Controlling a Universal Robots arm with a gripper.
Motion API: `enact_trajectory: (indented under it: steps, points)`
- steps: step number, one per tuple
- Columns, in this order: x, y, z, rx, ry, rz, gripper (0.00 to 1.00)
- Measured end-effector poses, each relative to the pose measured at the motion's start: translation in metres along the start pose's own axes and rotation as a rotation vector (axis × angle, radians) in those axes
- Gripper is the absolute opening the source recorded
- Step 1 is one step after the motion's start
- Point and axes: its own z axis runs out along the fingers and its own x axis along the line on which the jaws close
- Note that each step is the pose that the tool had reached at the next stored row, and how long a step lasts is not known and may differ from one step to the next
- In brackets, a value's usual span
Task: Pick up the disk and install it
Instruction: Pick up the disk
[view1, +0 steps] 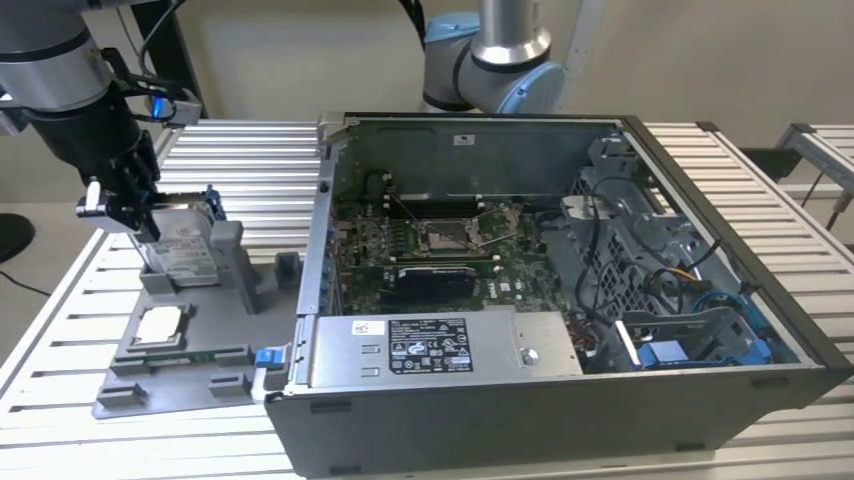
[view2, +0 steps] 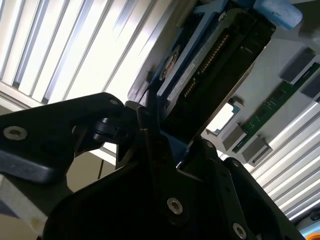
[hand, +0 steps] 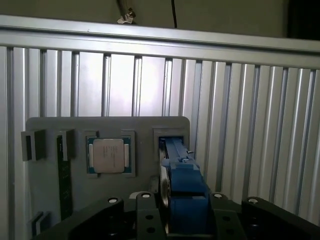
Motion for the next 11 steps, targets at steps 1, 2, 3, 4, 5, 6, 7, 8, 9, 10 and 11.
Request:
enact_trajectory:
  steps: [1, 2, 3, 4, 5, 6, 7, 8, 9, 10, 11]
  points:
    - [-0.0001, 0.0000, 0.0000, 0.0000, 0.0001, 0.000, 0.00]
    - [-0.0001, 0.0000, 0.0000, 0.0000, 0.0001, 0.000, 0.00]
    - [-0.0001, 0.0000, 0.0000, 0.0000, 0.0003, 0.000, 0.00]
    - [-0.0001, 0.0000, 0.0000, 0.0000, 0.0005, 0.000, 0.00]
    - [-0.0001, 0.0000, 0.0000, 0.0000, 0.0006, 0.000, 0.00]
    - [-0.0001, 0.0000, -0.0001, 0.0000, 0.0005, 0.000, 0.00]
    - [-0.0001, 0.0000, -0.0003, 0.0001, 0.0005, 0.000, 0.00]
    - [-0.0001, 0.0000, -0.0004, 0.0002, 0.0005, 0.000, 0.00]
    - [-0.0001, 0.0000, -0.0005, 0.0002, 0.0004, 0.000, 0.00]
    - [-0.0001, 0.0000, -0.0006, 0.0002, 0.0000, 0.000, 0.00]
    - [-0.0002, 0.0000, -0.0007, 0.0001, -0.0005, 0.000, 0.00]
